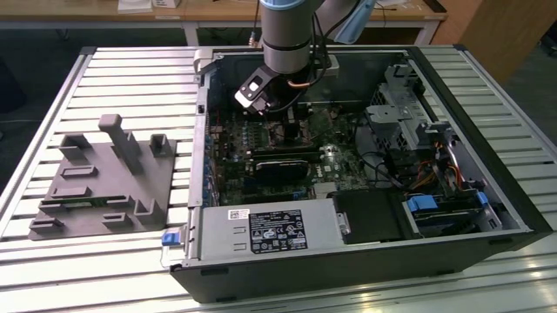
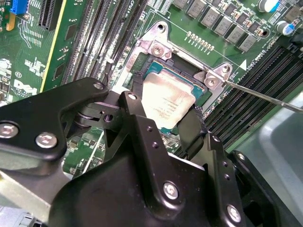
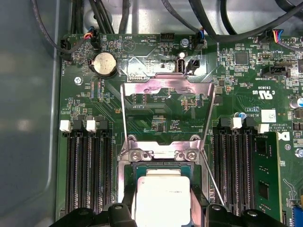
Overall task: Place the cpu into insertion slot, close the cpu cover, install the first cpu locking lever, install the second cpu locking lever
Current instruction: 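Place the cpu into insertion slot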
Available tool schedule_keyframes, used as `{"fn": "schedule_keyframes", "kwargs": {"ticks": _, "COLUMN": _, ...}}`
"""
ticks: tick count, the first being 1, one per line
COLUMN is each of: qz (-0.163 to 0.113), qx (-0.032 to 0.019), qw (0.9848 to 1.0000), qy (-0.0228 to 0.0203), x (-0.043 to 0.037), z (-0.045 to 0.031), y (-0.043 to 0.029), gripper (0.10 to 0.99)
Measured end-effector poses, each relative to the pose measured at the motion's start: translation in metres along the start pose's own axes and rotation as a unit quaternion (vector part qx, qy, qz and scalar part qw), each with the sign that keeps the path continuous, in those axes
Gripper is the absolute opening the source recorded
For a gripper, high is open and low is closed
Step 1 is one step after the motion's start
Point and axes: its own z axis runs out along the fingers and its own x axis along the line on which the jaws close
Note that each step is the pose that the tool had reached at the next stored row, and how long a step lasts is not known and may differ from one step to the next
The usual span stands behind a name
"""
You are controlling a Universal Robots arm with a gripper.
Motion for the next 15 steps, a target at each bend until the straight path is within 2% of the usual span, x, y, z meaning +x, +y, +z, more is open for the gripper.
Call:
{"fn": "schedule_keyframes", "kwargs": {"ticks": 13, "qz": 0.000, "qx": -0.0003, "qw": 1.0000, "qy": 0.0005, "x": 0.0002, "z": 0.0008, "y": 0.0001, "gripper": 0.549}}
{"fn": "schedule_keyframes", "kwargs": {"ticks": 14, "qz": 0.000, "qx": -0.0001, "qw": 1.0000, "qy": 0.0001, "x": 0.0000, "z": 0.0004, "y": -0.0001, "gripper": 0.612}}
{"fn": "schedule_keyframes", "kwargs": {"ticks": 15, "qz": 0.000, "qx": 0.0000, "qw": 1.0000, "qy": 0.0000, "x": 0.0000, "z": 0.0004, "y": 0.0000, "gripper": 0.612}}
